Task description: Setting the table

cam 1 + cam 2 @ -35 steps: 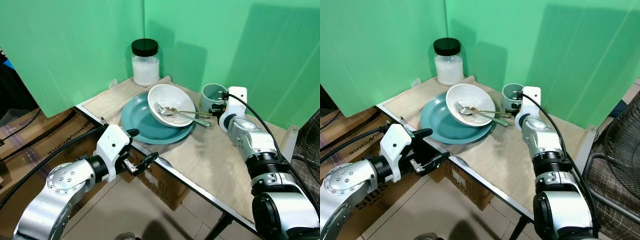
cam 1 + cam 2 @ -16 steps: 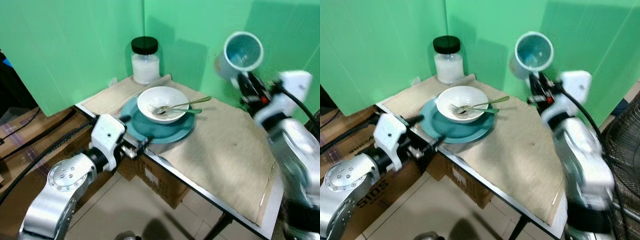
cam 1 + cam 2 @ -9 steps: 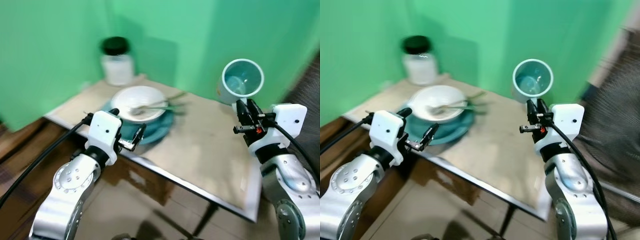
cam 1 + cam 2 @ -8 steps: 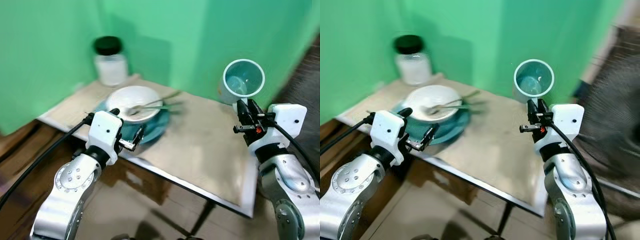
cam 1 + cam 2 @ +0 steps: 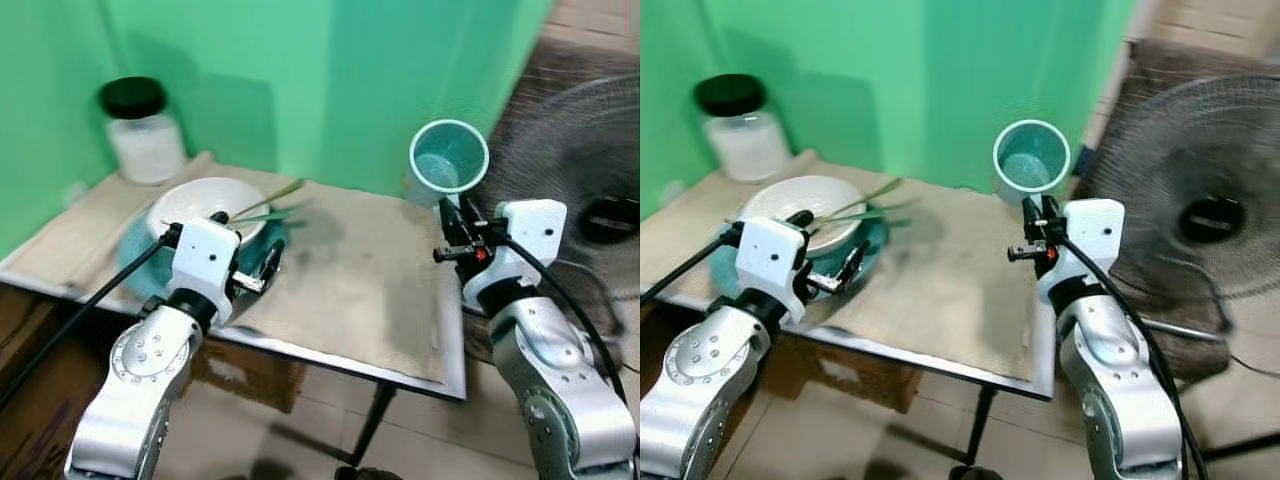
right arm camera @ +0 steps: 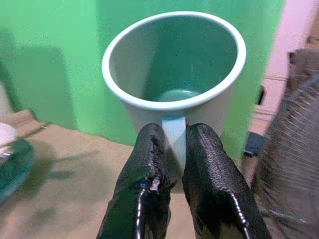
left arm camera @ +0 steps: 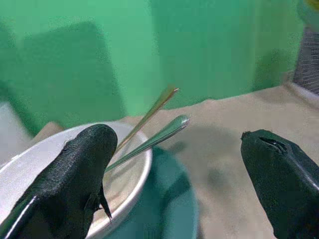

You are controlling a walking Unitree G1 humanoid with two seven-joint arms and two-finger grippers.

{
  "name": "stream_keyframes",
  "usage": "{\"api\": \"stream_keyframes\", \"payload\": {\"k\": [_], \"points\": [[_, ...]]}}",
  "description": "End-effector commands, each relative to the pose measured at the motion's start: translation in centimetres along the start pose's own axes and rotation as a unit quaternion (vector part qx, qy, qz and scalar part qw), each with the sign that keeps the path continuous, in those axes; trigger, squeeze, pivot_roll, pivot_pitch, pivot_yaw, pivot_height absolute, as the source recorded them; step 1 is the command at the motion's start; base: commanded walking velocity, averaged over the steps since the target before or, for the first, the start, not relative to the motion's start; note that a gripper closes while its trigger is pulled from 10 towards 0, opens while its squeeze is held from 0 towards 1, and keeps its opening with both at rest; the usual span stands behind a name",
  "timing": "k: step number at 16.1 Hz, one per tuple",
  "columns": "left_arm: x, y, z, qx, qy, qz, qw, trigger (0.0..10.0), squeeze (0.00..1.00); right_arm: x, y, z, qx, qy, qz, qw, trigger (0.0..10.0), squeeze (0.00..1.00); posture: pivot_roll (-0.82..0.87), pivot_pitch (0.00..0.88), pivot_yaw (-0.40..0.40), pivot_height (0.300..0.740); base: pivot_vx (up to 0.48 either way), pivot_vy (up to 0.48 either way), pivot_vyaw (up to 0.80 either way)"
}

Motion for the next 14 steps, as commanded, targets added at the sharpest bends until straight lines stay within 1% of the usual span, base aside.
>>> {"api": "stream_keyframes", "payload": {"k": [1,3,5,7,8,9,11,12,13,14], "points": [[0.0,-0.2,0.1,0.006,0.002,0.004,1.0,10.0,0.26,-0.4,0.0,0.1,0.004,-0.011,0.003,1.0,10.0,0.0,0.15,0.0,-0.037,0.74,0.0,0.0,-0.8],[-0.3,-0.1,0.2,0.006,-0.01,0.012,1.0,10.0,0.26,-0.2,-0.1,0.0,0.006,-0.013,0.007,1.0,10.0,0.0,0.15,0.0,-0.033,0.74,0.0,0.0,-0.8],[-0.3,-0.2,0.3,0.007,-0.01,0.007,1.0,10.0,0.26,0.0,-0.2,0.0,0.007,-0.015,0.009,1.0,10.0,0.0,0.14,0.0,-0.027,0.74,0.0,0.0,-0.8],[-0.6,-0.1,0.5,0.005,-0.019,0.013,1.0,10.0,0.26,-0.1,-0.1,-0.1,0.006,-0.018,0.012,1.0,10.0,0.0,0.14,0.0,-0.021,0.74,0.0,0.0,-0.8],[-0.5,0.0,0.5,0.003,-0.018,0.014,1.0,10.0,0.26,-0.2,-0.2,-0.2,0.008,-0.022,0.013,1.0,10.0,0.0,0.13,0.0,-0.019,0.74,0.0,0.0,-0.8],[0.0,-0.1,0.5,0.004,-0.004,0.006,1.0,10.0,0.26,-0.3,-0.3,-0.2,0.009,-0.027,0.013,1.0,10.0,0.0,0.13,0.0,-0.017,0.74,0.0,0.0,-0.8],[0.2,0.1,0.5,0.001,-0.004,0.008,1.0,10.0,0.26,-0.4,-0.2,-0.3,0.009,-0.03,0.015,0.999,10.0,0.0,0.14,0.0,-0.025,0.74,0.0,0.0,-0.8],[0.6,0.2,0.4,-0.004,0.005,0.01,1.0,10.0,0.27,-0.5,-0.3,-0.1,0.008,-0.034,0.015,0.999,10.0,0.0,0.14,0.0,-0.025,0.74,0.0,0.0,-0.8],[0.7,0.3,0.6,-0.005,0.009,0.01,1.0,10.0,0.26,-0.5,-0.2,-0.1,0.007,-0.036,0.015,0.999,10.0,0.0,0.15,0.0,-0.026,0.74,0.0,0.0,-0.8],[0.5,0.7,0.6,-0.012,0.002,0.01,1.0,10.0,0.26,-0.6,-0.1,-0.1,0.006,-0.038,0.017,0.999,10.0,0.0,0.15,0.0,-0.029,0.74,0.0,0.0,-0.8]]}}
Point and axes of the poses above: a point about 5 cm out from each wrist's last joint towards the gripper, its own z axis pointing out of the wrist towards the gripper, its own y axis along the axis of the wrist's last joint, x = y × z, the point moved 4 cm from there along z, pointing out of the wrist towards the gripper, and after that the axes turned 1 degree about -z, right-handed, at the moved point
